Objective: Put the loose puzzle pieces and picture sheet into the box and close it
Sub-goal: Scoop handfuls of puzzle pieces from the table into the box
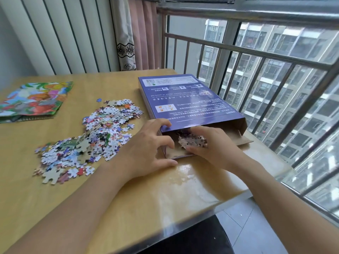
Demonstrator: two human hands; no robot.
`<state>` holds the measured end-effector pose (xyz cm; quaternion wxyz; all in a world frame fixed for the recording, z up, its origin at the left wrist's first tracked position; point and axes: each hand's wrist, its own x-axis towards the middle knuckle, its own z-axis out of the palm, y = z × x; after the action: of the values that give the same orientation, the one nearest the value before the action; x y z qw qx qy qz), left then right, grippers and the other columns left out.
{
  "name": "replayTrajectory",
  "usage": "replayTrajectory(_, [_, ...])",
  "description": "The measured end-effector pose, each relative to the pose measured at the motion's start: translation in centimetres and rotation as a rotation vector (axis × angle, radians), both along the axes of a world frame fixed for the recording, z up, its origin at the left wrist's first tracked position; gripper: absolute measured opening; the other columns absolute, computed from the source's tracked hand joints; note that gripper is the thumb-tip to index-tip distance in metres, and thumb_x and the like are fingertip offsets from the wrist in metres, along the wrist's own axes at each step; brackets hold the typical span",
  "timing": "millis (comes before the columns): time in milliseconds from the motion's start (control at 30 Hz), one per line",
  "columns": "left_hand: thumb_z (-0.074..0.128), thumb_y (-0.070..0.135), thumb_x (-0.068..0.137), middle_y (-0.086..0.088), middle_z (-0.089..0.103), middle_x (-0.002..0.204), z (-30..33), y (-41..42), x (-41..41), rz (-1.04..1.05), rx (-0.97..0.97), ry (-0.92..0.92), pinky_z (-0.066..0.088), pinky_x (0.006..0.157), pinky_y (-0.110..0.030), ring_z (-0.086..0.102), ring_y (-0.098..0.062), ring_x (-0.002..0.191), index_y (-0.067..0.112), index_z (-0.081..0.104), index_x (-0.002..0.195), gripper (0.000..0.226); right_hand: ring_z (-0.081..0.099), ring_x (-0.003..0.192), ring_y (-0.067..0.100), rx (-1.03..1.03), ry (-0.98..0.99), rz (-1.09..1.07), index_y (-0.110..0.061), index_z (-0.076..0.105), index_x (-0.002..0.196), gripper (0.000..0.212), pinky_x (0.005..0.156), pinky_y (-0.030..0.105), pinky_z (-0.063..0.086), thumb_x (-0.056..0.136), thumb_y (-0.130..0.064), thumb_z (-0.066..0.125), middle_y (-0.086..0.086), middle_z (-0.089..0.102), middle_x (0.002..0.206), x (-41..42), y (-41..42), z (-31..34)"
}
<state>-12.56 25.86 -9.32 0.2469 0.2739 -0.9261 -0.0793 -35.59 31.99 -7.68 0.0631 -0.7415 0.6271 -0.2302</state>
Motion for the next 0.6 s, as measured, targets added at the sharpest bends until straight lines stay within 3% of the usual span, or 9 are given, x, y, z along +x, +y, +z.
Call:
replayTrajectory(100, [0.074, 0.062, 0.075, 0.002, 0.042, 0.136, -0.1, 0.2, -0.4, -0.012, -0.001, -0.024, 0.037, 0.107, -0.035, 0.040, -0.019, 0.128, 0.033, 0.071, 0.095, 0.036, 0.061, 0.110, 0.017, 0.032, 0.156, -0.022, -0.025, 0.063, 0.130, 0.046, 0.082, 0.029, 0.042, 0.089, -0.044, 0.070, -0.009, 0.068, 0.120, -0.3, 0.1, 0.4])
replayTrajectory(167, [0.075, 0.061, 0.075, 0.003, 0.043, 0.135, 0.0, 0.2, -0.3, -0.013, 0.004, -0.013, 0.037, 0.106, -0.036, 0.040, -0.019, 0.127, 0.033, 0.072, 0.092, 0.032, 0.063, 0.111, 0.016, -0.050, 0.139, -0.043, -0.026, 0.068, 0.127, 0.042, 0.091, 0.033, 0.049, 0.088, -0.042, 0.072, -0.009, 0.070, 0.121, -0.8, 0.8, 0.8])
replayTrajectory(267, [0.076, 0.055, 0.078, 0.003, 0.044, 0.134, 0.0, 0.2, -0.3, -0.025, -0.006, -0.010, 0.040, 0.103, -0.040, 0.042, -0.019, 0.126, 0.032, 0.073, 0.084, 0.024, 0.065, 0.086, 0.008, -0.112, 0.071, 0.080, -0.027, 0.078, 0.099, 0.015, 0.078, 0.034, 0.053, 0.091, -0.037, 0.070, -0.012, 0.071, 0.095, -1.8, 1.6, 0.7])
replayTrajectory(300, [0.076, 0.052, 0.079, 0.003, 0.045, 0.134, 0.0, 0.2, -0.3, -0.029, -0.005, -0.014, 0.040, 0.103, -0.041, 0.042, -0.019, 0.126, 0.031, 0.073, 0.082, 0.022, 0.063, 0.081, 0.006, -0.066, 0.071, 0.151, -0.025, 0.078, 0.095, 0.016, 0.073, 0.032, 0.052, 0.094, -0.037, 0.066, -0.012, 0.069, 0.089, -1.9, 1.7, 0.5])
replayTrajectory(400, [0.072, 0.053, 0.081, 0.002, 0.045, 0.135, 0.0, 0.2, -0.4, -0.027, -0.026, -0.035, 0.041, 0.102, -0.043, 0.042, -0.020, 0.127, 0.030, 0.073, 0.082, 0.022, 0.060, 0.095, 0.005, 0.069, 0.093, 0.259, -0.027, 0.074, 0.111, 0.033, 0.082, 0.024, 0.048, 0.097, -0.049, 0.054, -0.012, 0.065, 0.104, -1.7, 1.5, -0.2])
replayTrajectory(500, [0.065, 0.059, 0.083, 0.000, 0.044, 0.137, 0.0, 0.2, -0.5, 0.004, -0.087, -0.075, 0.041, 0.102, -0.043, 0.041, -0.022, 0.128, 0.032, 0.073, 0.091, 0.029, 0.051, 0.120, 0.010, 0.183, 0.145, 0.197, -0.028, 0.063, 0.130, 0.068, 0.102, 0.032, 0.043, 0.090, -0.077, 0.036, -0.011, 0.057, 0.129, -1.3, 0.6, -0.3])
replayTrajectory(600, [0.059, 0.064, 0.082, -0.001, 0.044, 0.137, -0.1, 0.3, -0.7, 0.038, -0.148, -0.118, 0.042, 0.101, -0.044, 0.041, -0.024, 0.129, 0.030, 0.072, 0.096, 0.039, 0.051, 0.120, 0.014, 0.201, 0.197, 0.139, -0.026, 0.059, 0.129, 0.077, 0.100, 0.039, 0.046, 0.087, -0.084, 0.029, -0.006, 0.058, 0.127, -0.6, -0.3, -0.3])
